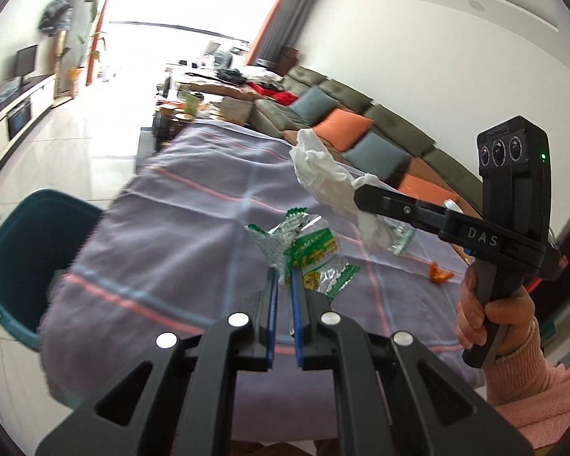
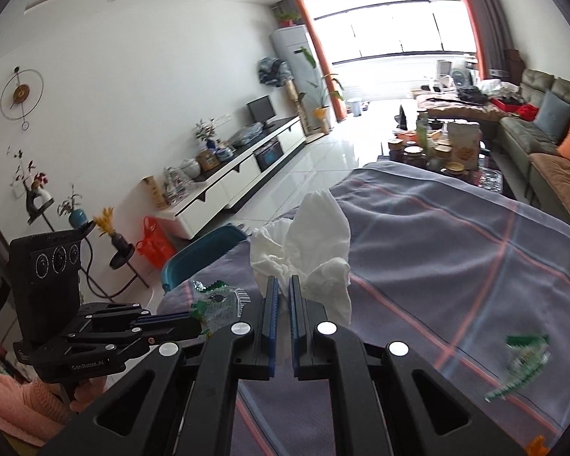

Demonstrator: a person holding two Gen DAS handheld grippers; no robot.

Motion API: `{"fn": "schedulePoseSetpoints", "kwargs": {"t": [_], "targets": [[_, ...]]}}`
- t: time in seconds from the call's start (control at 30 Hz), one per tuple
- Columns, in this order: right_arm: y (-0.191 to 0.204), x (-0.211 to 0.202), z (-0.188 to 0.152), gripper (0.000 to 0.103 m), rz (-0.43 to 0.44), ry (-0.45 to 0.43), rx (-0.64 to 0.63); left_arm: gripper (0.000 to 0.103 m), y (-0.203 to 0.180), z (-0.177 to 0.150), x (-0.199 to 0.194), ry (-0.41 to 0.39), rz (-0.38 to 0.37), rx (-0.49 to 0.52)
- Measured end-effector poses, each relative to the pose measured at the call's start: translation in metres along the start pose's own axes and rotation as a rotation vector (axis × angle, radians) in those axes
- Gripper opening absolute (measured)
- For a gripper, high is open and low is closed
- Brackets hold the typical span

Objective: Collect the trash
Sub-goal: 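Carry green wrapper and tissue over the teal bin and open both tools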

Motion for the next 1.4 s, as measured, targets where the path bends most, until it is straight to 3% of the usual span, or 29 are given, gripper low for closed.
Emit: {"fn": "schedulePoseSetpoints", "kwargs": {"t": [0.77, 1.07, 1.4], "targets": [[0.079, 0.119, 0.016, 0.006, 0.184, 0.139, -0.078, 0.009, 0.110, 0.019, -0.076, -0.127, 0.293, -0.154], [0.106, 0.158, 0.014, 0.006, 0.207, 0.200, -0.109, 0.009, 0.150, 0.018, -0.081, -0.133, 0.390, -0.209], [0.127, 0.197, 0.008, 0.006, 0.204, 0.266, -0.131, 0.009, 0.181, 0.010, -0.062, -0.101, 0.434, -0.274]]}}
Point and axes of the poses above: each gripper's, at about its wrist camera, not at the fingertips, and x roughly the way its jaws point, y to its left, z to its top, the point moved 5 cm from there along x, roughly the way its jaws point, and after that the axes turned 7 degrees about -y, right-handed, at the moved point
